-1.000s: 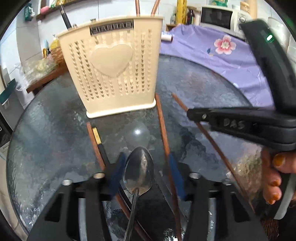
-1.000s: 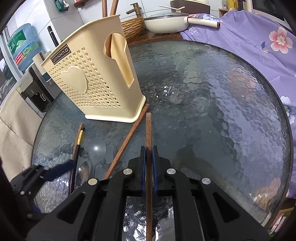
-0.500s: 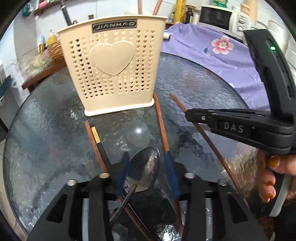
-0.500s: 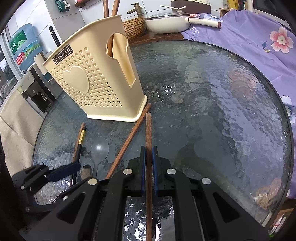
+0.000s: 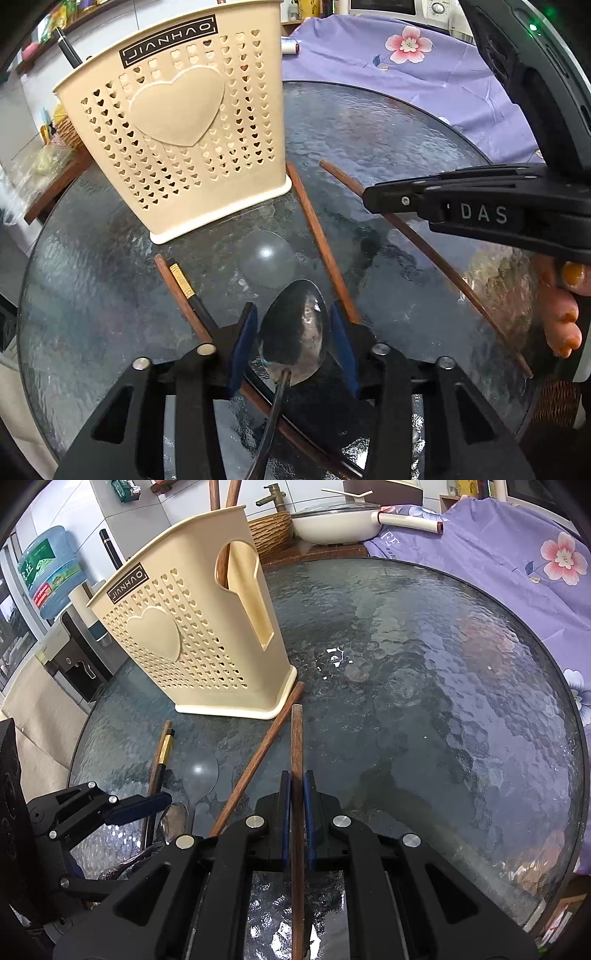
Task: Organize utensils
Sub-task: 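Lift the spoon with left tool while right tool lifts the brown chopstick, then carry spoon and chopstick over the cream holder and lower them in with both tools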
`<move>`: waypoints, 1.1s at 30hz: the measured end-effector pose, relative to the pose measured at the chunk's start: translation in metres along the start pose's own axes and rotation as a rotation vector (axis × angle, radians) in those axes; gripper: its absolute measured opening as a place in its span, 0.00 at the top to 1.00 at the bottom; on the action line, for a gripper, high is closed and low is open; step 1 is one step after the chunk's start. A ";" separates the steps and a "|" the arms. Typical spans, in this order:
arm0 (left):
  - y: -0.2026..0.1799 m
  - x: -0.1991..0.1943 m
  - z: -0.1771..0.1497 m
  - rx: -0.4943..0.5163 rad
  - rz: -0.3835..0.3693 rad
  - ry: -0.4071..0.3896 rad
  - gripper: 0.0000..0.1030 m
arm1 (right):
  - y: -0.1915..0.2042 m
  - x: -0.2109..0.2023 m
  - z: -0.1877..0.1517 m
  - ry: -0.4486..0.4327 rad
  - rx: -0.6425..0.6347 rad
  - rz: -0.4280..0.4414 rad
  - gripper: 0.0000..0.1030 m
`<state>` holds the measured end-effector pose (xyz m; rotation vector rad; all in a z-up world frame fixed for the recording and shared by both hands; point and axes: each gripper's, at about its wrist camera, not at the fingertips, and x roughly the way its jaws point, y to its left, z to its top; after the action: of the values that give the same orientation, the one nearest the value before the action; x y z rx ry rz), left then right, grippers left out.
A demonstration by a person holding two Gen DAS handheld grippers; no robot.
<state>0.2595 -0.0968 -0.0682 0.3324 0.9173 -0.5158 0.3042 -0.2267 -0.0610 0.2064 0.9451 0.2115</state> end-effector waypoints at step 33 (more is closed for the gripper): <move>0.047 -0.113 0.005 -0.302 -0.024 -0.342 0.66 | 0.023 -0.093 0.012 -0.232 -0.029 0.134 0.93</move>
<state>0.2322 -0.0281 0.0298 -0.0421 0.6535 -0.4320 0.2589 -0.2305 0.0238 0.2618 0.6978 0.3180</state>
